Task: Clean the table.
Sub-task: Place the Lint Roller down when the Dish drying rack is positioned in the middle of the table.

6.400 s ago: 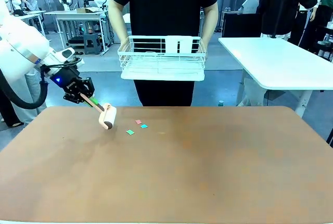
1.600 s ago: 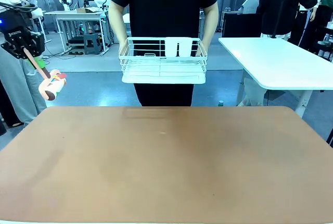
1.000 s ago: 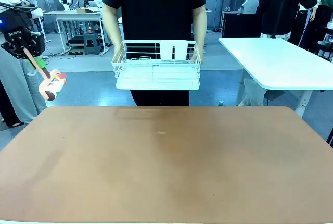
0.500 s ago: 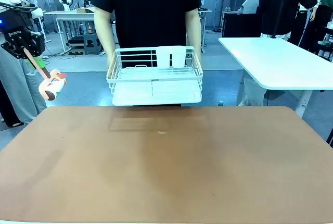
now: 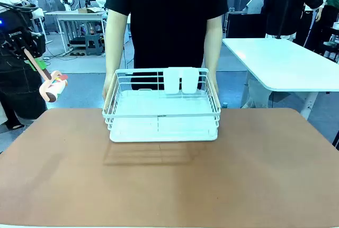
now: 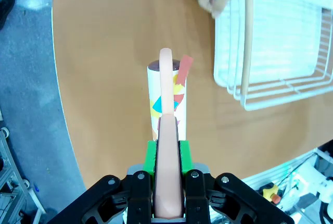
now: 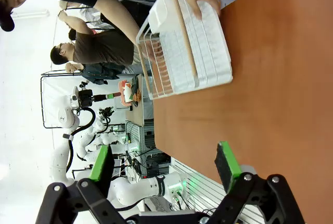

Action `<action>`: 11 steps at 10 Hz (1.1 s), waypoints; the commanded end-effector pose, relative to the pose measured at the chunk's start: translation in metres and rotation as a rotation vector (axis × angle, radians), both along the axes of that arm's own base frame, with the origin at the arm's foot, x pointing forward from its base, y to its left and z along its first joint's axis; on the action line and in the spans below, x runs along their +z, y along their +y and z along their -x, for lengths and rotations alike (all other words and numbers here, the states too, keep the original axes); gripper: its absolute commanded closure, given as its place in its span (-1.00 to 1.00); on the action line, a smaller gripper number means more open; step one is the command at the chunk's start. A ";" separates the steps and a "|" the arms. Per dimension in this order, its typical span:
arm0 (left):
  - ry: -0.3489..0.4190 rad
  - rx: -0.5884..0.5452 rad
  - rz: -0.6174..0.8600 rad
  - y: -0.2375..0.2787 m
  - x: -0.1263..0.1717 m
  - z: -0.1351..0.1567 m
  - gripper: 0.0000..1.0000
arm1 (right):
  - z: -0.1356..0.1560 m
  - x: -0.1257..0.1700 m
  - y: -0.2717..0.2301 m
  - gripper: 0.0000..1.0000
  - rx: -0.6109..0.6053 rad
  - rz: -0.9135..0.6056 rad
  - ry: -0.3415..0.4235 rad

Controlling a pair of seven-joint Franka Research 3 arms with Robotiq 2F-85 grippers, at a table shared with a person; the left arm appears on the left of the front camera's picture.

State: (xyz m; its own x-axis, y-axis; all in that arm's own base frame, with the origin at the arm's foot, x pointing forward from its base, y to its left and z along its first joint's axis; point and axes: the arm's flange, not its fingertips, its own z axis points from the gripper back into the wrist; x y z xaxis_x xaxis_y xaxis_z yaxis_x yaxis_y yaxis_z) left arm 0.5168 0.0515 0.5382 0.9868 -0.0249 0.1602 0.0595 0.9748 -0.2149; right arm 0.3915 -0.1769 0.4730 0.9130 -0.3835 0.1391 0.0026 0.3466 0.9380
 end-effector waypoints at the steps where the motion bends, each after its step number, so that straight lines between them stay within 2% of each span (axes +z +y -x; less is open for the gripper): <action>1: -0.001 -0.003 -0.012 0.002 0.005 0.003 0.59 | 0.001 0.002 0.001 -1.00 0.008 -0.006 -0.010; 11: -0.001 -0.003 -0.012 0.002 0.005 0.003 0.59 | 0.001 0.002 0.001 -1.00 0.008 -0.006 -0.010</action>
State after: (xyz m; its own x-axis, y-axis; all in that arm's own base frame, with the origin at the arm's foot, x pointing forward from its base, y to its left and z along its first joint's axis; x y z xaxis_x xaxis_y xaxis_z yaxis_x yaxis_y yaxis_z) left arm 0.5168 0.0515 0.5382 0.9868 -0.0249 0.1602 0.0595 0.9748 -0.2149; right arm 0.3915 -0.1769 0.4730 0.9130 -0.3835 0.1391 0.0026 0.3465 0.9380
